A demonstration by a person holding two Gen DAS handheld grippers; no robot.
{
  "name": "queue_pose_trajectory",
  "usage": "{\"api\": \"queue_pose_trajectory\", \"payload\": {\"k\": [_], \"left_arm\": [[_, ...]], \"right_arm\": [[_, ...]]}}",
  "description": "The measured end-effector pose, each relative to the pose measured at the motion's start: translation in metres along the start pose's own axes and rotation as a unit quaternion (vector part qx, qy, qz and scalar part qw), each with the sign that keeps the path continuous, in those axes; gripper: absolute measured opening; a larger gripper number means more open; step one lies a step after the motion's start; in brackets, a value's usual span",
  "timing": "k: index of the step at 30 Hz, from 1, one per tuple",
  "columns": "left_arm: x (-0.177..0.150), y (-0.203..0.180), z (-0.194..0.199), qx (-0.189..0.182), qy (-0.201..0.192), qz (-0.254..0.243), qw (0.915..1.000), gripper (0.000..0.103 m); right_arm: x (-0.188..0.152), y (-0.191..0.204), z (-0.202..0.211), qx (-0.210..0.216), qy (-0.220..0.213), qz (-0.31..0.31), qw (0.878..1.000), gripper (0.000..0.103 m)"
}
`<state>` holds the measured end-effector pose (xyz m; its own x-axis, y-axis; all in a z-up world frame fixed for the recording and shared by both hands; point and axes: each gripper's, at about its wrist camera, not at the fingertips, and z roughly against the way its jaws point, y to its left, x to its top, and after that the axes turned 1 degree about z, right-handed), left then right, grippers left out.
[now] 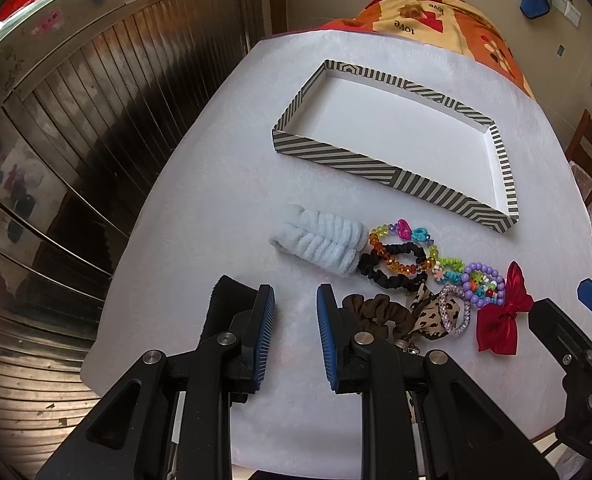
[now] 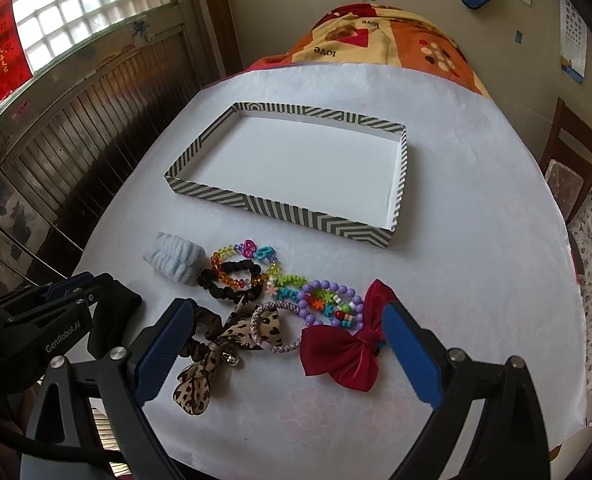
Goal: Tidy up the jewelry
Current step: 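Grasp the white fluffy scrunchie with the left tool while the right tool grasps the rainbow bead bracelet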
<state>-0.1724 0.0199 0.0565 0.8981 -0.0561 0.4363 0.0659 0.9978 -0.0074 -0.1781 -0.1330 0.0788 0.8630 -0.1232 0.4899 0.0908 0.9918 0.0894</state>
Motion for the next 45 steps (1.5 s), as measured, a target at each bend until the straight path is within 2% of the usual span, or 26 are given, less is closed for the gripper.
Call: {"api": "queue_pose_trajectory", "payload": {"k": [5,11,18,22,30,34,38,40,45], "left_arm": [[0.002,0.007,-0.001,-0.005,0.005,0.005,1.0000,0.012],[0.013,0.038,-0.001,-0.012,0.001,0.033,0.9994,0.012],[0.019,0.075,-0.009,-0.027,0.022,0.092,0.9952,0.012],[0.018,0.074,-0.018,-0.034,0.039,0.094,0.9942,0.012],[0.030,0.055,-0.037,-0.053,0.058,0.084,0.9933,0.012],[0.039,0.043,-0.051,-0.065,0.073,0.080,0.9920,0.012],[0.047,0.034,-0.063,-0.072,0.084,0.081,0.9905,0.012],[0.050,0.033,-0.068,-0.075,0.088,0.086,0.9895,0.012],[0.058,0.035,-0.081,-0.084,0.101,0.107,0.9855,0.013]], "right_arm": [[-0.001,-0.001,-0.002,0.000,0.003,0.002,1.000,0.098],[-0.003,-0.009,-0.006,0.005,0.010,-0.001,1.000,0.098],[-0.005,-0.033,-0.012,0.030,0.015,-0.005,0.999,0.098],[-0.008,-0.048,-0.019,0.034,0.022,-0.011,0.999,0.097],[-0.015,-0.084,-0.032,0.016,0.042,-0.038,0.998,0.084],[-0.007,-0.077,-0.035,0.038,0.039,-0.025,0.998,0.081],[0.011,-0.045,-0.054,0.080,0.047,0.024,0.995,0.062],[0.019,-0.032,-0.067,0.086,0.053,0.046,0.994,0.053],[0.032,-0.009,-0.117,0.100,0.102,0.082,0.986,0.031]]}}
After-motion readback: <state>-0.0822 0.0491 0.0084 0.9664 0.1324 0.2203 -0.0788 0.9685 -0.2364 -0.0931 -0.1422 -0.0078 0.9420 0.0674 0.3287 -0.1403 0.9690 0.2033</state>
